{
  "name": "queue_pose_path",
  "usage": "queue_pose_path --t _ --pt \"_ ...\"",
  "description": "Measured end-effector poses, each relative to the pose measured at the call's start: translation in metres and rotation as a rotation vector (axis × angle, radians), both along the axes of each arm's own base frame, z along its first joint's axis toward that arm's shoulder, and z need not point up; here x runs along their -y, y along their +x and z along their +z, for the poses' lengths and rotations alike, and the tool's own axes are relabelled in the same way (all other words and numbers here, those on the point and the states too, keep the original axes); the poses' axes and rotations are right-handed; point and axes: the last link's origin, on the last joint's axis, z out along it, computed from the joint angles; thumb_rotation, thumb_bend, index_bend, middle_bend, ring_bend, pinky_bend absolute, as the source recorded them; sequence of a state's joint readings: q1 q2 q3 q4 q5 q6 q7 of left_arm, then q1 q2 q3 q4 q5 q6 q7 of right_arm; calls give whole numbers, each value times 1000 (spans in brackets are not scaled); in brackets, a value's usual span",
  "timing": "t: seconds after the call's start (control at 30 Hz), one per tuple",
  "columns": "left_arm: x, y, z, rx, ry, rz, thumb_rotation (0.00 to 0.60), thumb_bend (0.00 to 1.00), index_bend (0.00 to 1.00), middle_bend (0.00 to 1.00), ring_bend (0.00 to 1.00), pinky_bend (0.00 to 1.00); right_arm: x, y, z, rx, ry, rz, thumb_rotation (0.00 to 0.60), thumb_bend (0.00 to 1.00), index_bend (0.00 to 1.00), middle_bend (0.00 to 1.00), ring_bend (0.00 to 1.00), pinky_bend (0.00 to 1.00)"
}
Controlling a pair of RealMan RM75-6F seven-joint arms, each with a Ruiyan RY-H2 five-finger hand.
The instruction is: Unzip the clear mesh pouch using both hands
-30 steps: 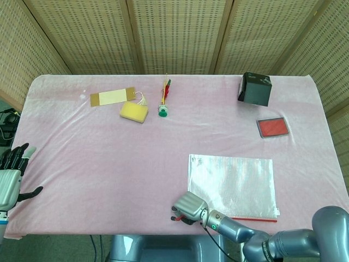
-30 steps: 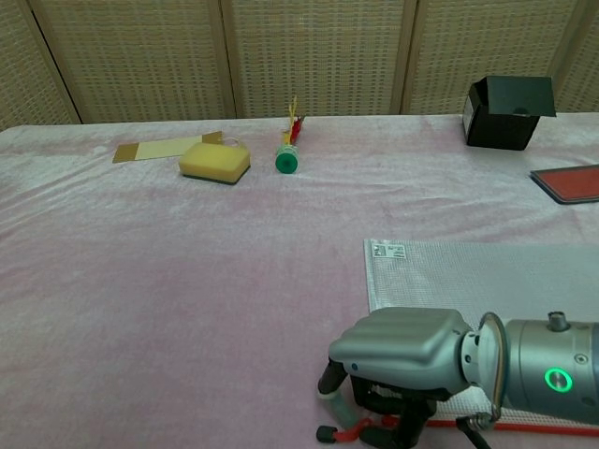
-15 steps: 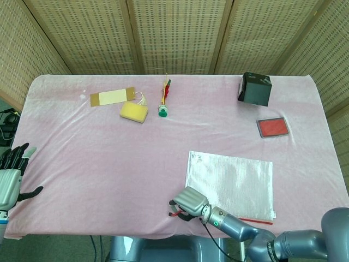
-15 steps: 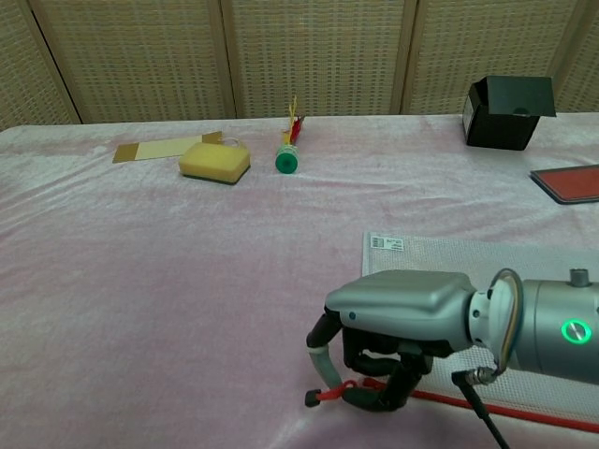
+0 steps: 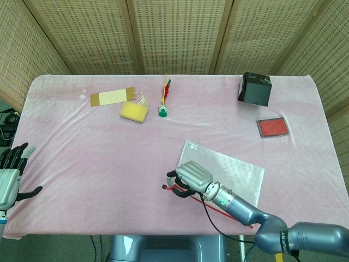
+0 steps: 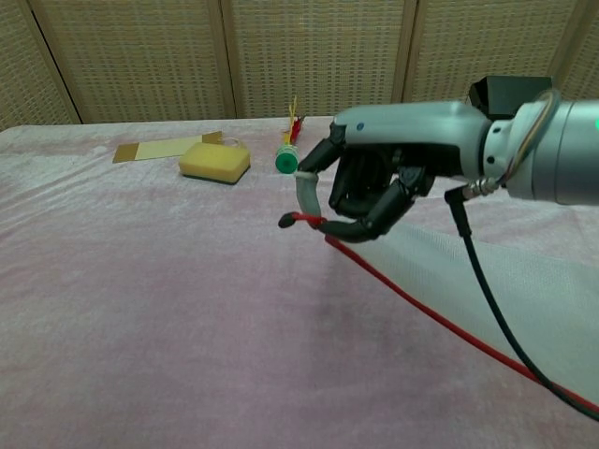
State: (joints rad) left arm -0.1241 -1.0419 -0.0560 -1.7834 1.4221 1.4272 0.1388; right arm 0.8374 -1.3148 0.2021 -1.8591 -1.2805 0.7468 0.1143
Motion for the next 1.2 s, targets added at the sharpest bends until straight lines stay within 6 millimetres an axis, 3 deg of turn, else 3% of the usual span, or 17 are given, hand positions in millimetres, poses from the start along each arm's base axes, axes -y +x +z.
queue_pose_path --t 0.47,0.77,0.83,0.9,1.0,1.1,1.2 --pt "-5 -2 -5 -8 -19 10 600 0 0 0 0 0 33 54 67 135 9 -68 600 676 819 974 982 1000" --pt "-31 16 -15 18 -68 -153 600 0 0 12 1 2 29 70 76 117 14 -42 600 690 809 974 982 1000" --pt "-43 23 -19 56 -92 -211 600 0 0 166 100 90 28 69 75 110 13 -43 600 692 809 974 982 1000" --pt "-56 32 -24 101 -122 -283 600 0 0 522 408 407 27 68 74 110 12 -48 600 693 809 974 982 1000" --pt "-78 48 -35 159 -174 -401 600 0 10 832 717 803 27 68 73 113 11 -54 600 693 809 974 982 1000" --pt "-98 65 -50 218 -230 -501 600 0 117 976 860 971 28 69 72 115 9 -60 600 694 809 974 982 1000" --pt "-111 82 -68 296 -289 -561 600 0 165 1000 891 1000 30 70 72 123 6 -67 600 696 809 974 982 1000"
